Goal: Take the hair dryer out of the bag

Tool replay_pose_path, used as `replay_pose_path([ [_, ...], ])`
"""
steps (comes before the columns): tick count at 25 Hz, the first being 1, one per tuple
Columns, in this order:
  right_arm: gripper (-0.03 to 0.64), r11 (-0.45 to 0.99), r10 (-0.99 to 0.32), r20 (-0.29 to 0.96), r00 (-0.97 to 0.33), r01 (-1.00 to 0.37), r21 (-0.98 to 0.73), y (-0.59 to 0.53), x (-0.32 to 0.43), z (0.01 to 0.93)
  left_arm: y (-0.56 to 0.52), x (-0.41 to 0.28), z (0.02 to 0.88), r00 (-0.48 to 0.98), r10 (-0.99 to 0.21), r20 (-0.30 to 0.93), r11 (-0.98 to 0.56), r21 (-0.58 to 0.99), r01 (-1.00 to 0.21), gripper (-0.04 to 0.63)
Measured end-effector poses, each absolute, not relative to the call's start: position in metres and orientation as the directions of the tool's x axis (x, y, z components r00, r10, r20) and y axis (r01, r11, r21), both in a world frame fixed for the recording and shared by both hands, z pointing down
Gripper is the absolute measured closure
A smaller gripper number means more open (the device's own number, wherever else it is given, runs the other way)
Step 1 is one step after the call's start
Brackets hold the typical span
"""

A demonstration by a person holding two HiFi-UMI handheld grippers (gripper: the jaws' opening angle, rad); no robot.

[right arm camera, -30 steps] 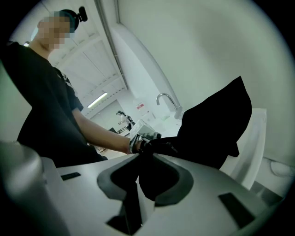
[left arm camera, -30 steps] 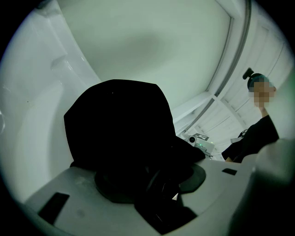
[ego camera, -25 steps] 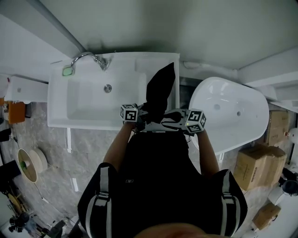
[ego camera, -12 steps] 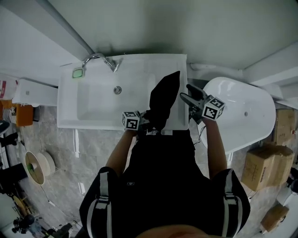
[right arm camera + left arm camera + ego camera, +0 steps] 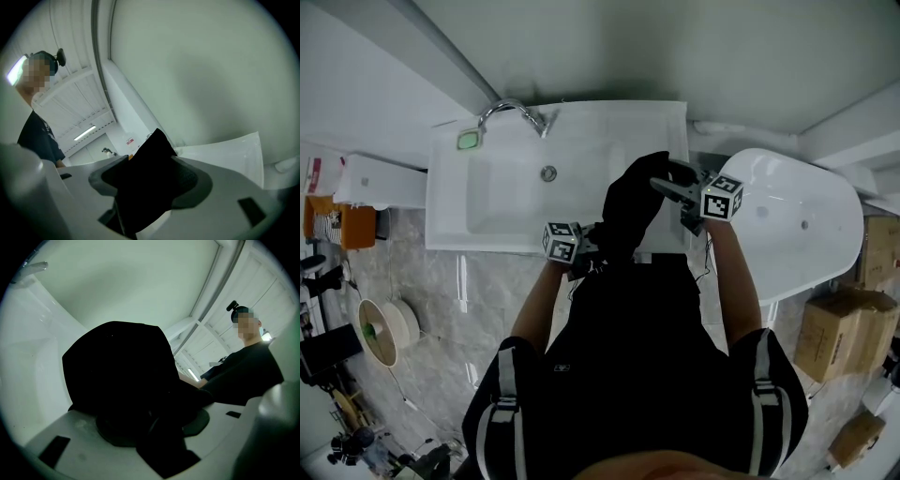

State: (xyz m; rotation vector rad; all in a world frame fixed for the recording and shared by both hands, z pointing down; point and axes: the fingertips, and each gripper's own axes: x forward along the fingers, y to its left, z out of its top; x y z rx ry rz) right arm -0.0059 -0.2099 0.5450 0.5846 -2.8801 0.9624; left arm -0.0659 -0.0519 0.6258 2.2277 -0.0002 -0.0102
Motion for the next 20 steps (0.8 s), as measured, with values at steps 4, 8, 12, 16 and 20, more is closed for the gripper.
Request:
replay_pose_path([
  [4, 0.547, 0.751, -0.268, 0.153, -0.951, -0.306, -0.585, -0.197, -0.015, 0.542, -0.048, -0.065, 0.626, 1.000, 0.006, -0.023, -0.608, 0.794, 0.022, 0.397],
  [8, 0.552, 0.752, -0.308, 0.165, -0.937, -0.346, -0.561, -0.200, -0.008, 0.538, -0.047, -0.063, 0.627, 0.999, -0.011, -0.033, -0.597, 0.802, 0.020, 0.397],
  [12, 0.552, 0.748, -0.371, 0.161, -0.914, -0.398, -0.531, -0.214, 0.005, 0.528, -0.045, -0.062, 0.627, 0.999, -0.023, -0.030, -0.586, 0.810, 0.011, 0.397],
  [16, 0.552, 0.747, -0.423, 0.153, -0.893, -0.439, -0.499, -0.233, 0.026, 0.515, -0.043, -0.058, 0.627, 0.999, -0.042, -0.018, -0.588, 0.809, -0.010, 0.397],
  [20, 0.552, 0.757, -0.434, 0.147, -0.889, -0.448, -0.476, -0.249, 0.045, 0.501, -0.045, -0.055, 0.625, 0.998, -0.067, -0.013, -0.581, 0.813, -0.028, 0.397],
])
